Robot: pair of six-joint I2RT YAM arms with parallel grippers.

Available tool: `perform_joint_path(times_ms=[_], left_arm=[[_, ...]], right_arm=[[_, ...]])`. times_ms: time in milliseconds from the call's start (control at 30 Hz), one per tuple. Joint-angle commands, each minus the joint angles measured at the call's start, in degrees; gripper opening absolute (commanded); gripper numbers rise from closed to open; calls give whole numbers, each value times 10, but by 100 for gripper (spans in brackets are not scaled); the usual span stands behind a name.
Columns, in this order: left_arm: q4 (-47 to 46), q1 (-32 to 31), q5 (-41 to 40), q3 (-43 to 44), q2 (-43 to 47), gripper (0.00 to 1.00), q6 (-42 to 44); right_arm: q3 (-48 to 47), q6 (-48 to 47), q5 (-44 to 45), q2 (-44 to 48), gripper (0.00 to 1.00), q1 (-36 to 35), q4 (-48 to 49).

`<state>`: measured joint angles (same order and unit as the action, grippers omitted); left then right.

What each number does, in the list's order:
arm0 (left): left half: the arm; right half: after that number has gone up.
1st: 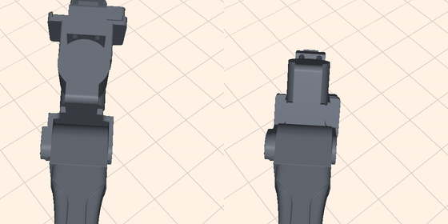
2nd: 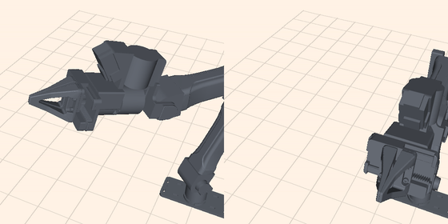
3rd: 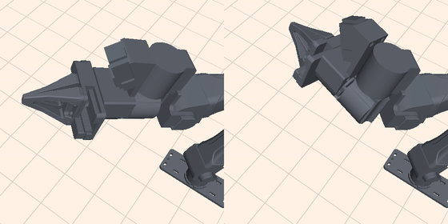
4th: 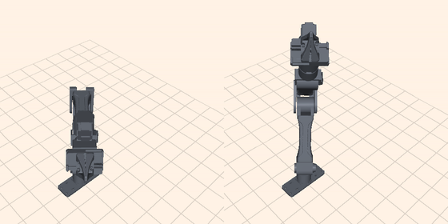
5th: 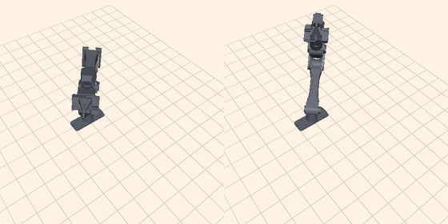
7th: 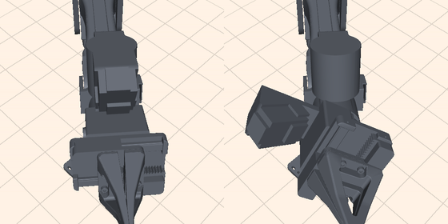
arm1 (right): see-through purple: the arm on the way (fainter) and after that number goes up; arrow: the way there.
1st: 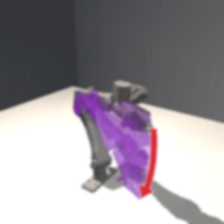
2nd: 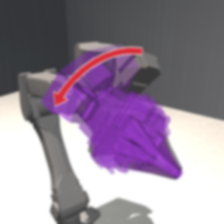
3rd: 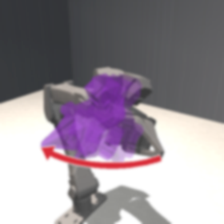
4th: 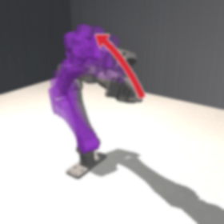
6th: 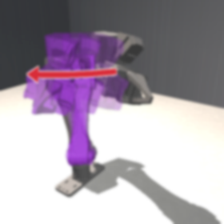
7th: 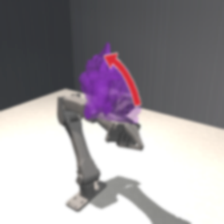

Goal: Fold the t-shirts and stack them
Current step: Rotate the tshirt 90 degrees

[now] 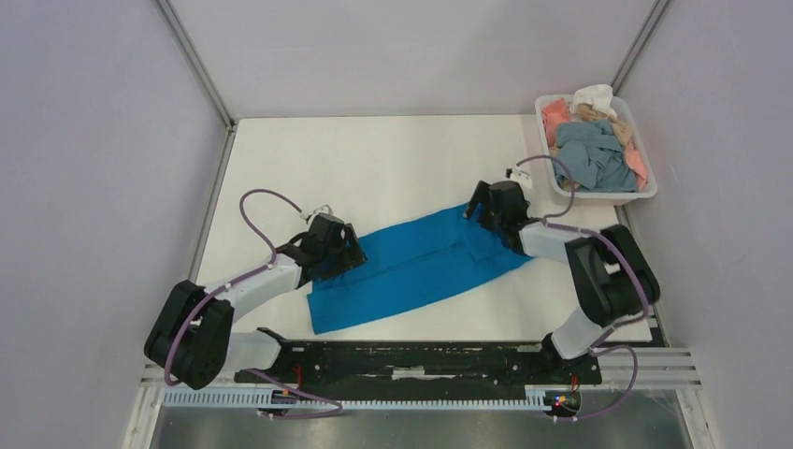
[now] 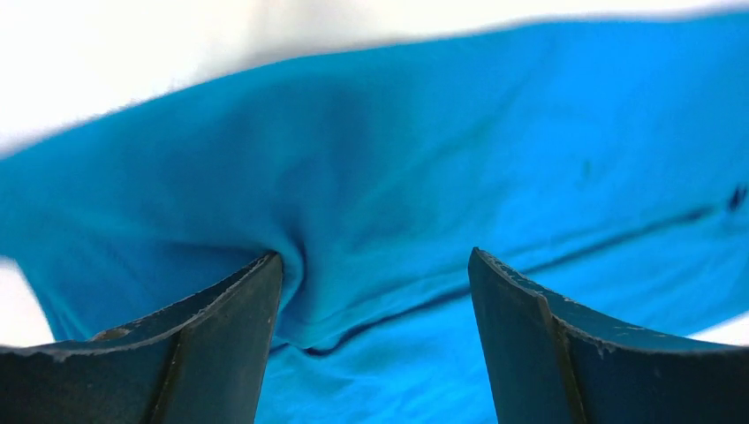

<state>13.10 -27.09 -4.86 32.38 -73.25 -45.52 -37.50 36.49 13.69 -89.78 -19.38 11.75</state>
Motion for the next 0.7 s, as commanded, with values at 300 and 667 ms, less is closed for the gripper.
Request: perform_joint_path(times_ms=[300, 667], left_arm=[[-104, -304, -136, -55, -9, 83, -320], [-25, -386, -208, 73, -70, 84, -281]], right_arm=[[-595, 16, -277, -508, 98, -1, 59], [-776, 72, -279, -629, 98, -3, 165]])
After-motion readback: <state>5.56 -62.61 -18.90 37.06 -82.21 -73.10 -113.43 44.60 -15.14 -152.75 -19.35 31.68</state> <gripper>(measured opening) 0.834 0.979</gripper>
